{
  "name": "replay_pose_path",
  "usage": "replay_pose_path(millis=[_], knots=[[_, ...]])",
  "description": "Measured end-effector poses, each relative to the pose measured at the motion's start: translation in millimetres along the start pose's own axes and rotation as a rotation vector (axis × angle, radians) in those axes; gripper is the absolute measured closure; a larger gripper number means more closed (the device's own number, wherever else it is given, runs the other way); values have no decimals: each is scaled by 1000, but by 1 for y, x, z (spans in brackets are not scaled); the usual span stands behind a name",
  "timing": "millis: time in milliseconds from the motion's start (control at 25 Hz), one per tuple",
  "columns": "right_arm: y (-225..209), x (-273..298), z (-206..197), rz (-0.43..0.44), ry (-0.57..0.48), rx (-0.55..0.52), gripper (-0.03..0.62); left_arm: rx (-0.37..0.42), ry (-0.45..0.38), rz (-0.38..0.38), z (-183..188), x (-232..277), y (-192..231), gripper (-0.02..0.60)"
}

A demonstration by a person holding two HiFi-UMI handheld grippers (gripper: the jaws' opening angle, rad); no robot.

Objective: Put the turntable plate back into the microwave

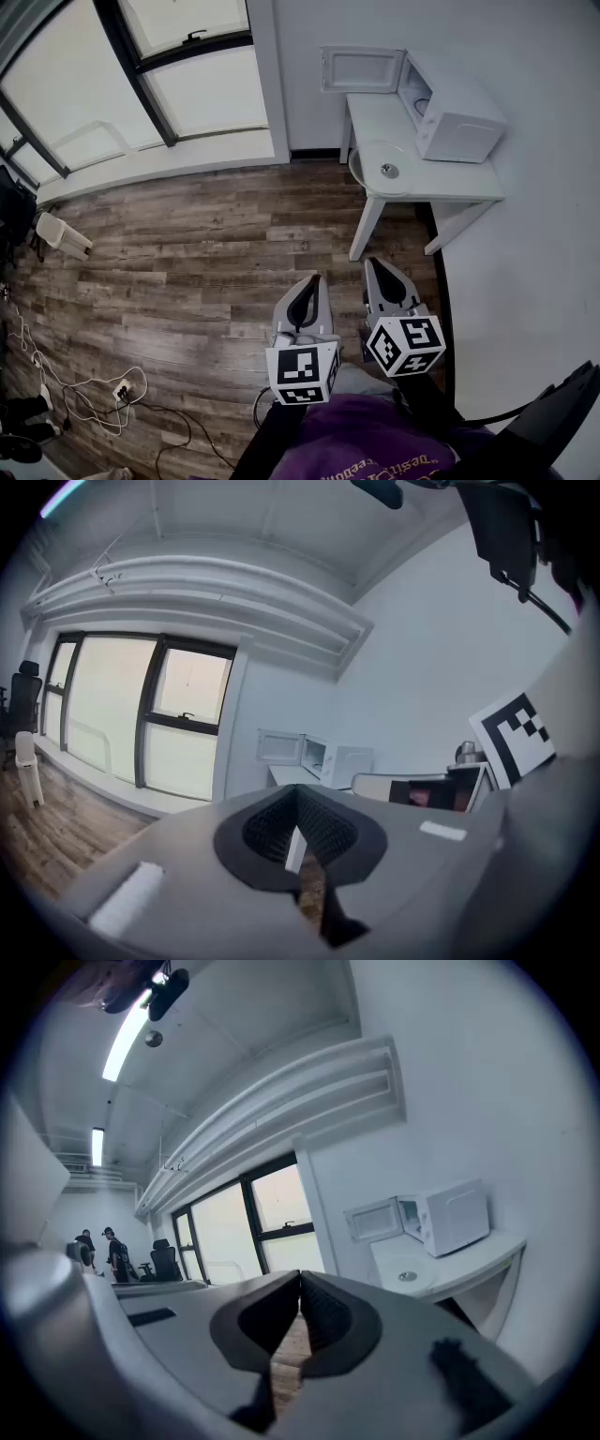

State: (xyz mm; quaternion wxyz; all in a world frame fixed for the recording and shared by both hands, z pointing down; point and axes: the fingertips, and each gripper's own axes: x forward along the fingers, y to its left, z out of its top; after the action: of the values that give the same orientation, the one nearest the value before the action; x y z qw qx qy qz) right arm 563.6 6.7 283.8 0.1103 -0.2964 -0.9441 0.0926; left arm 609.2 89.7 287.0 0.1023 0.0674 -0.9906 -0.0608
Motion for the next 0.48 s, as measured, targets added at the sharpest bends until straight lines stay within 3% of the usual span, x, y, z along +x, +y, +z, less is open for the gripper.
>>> replay_pose_path(millis=[480], knots=[[-56, 108, 18, 7, 38, 6, 586, -41, 27, 5, 16, 120, 32, 577]])
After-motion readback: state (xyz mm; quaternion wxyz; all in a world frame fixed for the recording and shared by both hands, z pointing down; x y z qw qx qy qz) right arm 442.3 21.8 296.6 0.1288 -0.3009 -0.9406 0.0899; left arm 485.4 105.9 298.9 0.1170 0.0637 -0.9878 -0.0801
